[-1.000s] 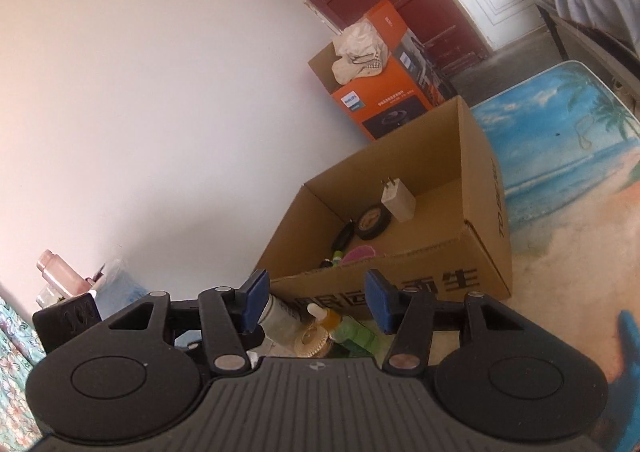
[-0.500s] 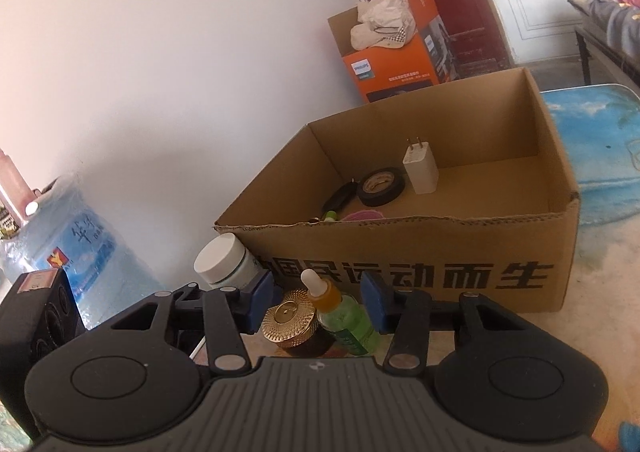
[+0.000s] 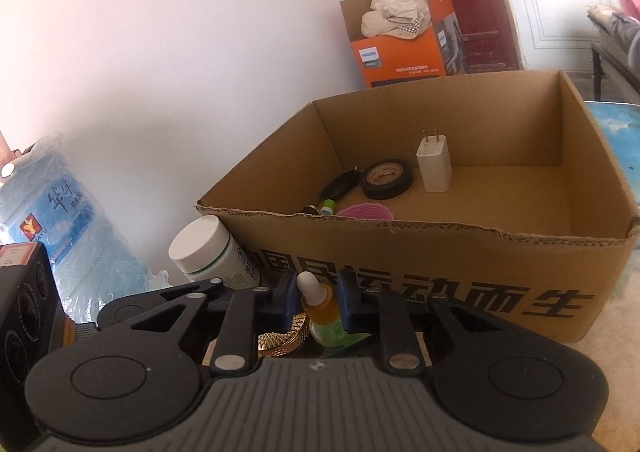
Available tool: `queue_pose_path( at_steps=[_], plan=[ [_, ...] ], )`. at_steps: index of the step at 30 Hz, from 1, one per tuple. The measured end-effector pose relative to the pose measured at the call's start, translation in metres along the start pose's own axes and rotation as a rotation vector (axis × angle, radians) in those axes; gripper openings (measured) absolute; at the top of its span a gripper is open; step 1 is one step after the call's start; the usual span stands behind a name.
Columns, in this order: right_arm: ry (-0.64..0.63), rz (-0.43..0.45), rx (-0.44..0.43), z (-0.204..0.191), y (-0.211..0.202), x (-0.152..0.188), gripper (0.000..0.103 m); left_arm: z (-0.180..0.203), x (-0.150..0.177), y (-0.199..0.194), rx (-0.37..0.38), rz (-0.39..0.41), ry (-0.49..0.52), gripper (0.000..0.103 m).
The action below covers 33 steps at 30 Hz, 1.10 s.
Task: Organize rigid objects
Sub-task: 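Move the open right tool down around the green dropper bottle, then close the right tool on the green dropper bottle and lift it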
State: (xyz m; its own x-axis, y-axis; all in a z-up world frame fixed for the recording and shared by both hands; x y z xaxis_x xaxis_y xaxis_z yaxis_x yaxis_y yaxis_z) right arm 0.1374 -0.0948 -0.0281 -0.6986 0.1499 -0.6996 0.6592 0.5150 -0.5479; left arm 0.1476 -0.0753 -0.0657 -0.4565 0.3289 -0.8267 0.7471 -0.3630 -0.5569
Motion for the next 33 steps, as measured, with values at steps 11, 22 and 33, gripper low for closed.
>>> queue_pose_path(
  at_steps=[11, 22, 33],
  plan=[
    [-0.009, -0.013, 0.020, 0.005, -0.018, 0.004, 0.021, 0.015, -0.004, -0.010, 0.067, 0.018, -0.072, 0.040],
    [0.043, 0.001, 0.029, 0.025, -0.053, 0.009, 0.017, 0.051, -0.009, -0.012, 0.166, 0.026, -0.072, 0.035],
    [0.092, 0.008, 0.013, 0.040, -0.059, 0.011, 0.019, 0.062, -0.005, -0.008, 0.130, 0.037, 0.024, 0.039]
  ],
)
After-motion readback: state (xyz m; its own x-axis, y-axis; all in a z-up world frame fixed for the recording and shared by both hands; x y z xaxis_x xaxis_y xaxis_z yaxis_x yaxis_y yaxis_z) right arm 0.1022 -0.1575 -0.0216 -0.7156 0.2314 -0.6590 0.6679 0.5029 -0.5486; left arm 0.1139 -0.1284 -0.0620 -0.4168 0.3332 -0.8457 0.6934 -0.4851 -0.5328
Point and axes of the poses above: each gripper's, at about its wrist camera, not at the fingertips, and y roughly the way its jaws point, z to its right, x to its underside, the point moved 8 cm from there along y, roughly the way its jaws point, and after that the axes turned 5 degrees about y, right-handed, at the moved point
